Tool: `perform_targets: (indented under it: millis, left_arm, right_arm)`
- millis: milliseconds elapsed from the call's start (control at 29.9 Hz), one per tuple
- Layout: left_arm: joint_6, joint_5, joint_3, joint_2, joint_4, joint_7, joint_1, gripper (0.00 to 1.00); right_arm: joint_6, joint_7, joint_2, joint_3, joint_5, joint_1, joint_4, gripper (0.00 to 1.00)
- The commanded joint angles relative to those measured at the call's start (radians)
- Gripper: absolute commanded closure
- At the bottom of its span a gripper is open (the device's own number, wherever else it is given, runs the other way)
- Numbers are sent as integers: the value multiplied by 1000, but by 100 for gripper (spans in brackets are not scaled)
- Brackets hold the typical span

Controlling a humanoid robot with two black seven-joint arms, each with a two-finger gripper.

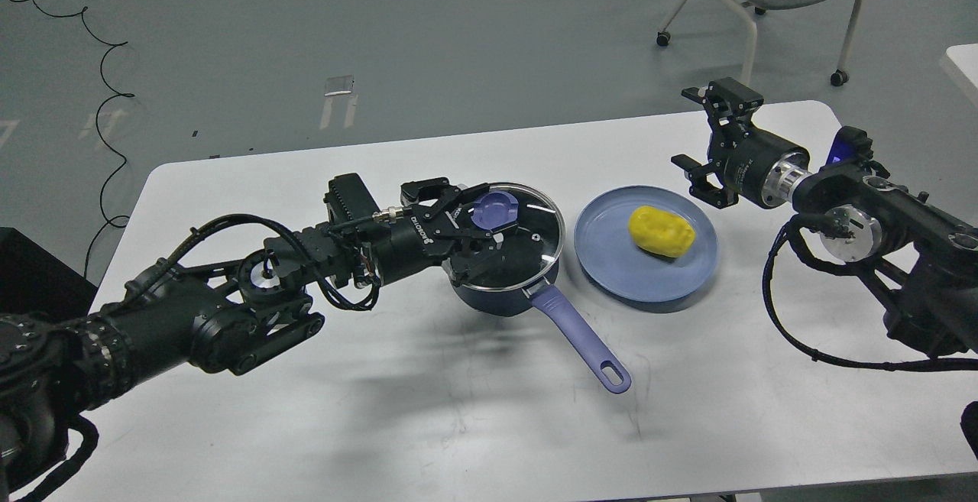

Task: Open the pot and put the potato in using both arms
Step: 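Lift the glass lid off the saucepan and set it down beside it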

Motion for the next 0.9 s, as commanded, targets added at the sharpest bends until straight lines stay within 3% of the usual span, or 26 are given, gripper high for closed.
perform_targets:
  millis: [0, 334, 568, 702, 869]
  left_arm:
    - [0, -50, -7, 32, -2, 0, -48, 35]
    - [0, -181, 2, 193, 23, 0, -50, 35]
    - [0, -181, 0, 321, 53, 0, 83, 36]
    - [0, -181, 0, 312, 180, 0, 209, 36]
    - [0, -190, -4, 289, 224, 0, 303, 36]
  right_arm:
    - [0, 1, 4, 0, -3, 2, 0, 0]
    - [-35, 7, 7, -35, -6, 23, 0, 0]
    - [-54, 10, 10, -40, -6, 20, 1, 0]
    - [-54, 10, 7, -41, -6, 18, 1, 0]
    - [-54, 10, 7, -55, -6, 21, 1, 0]
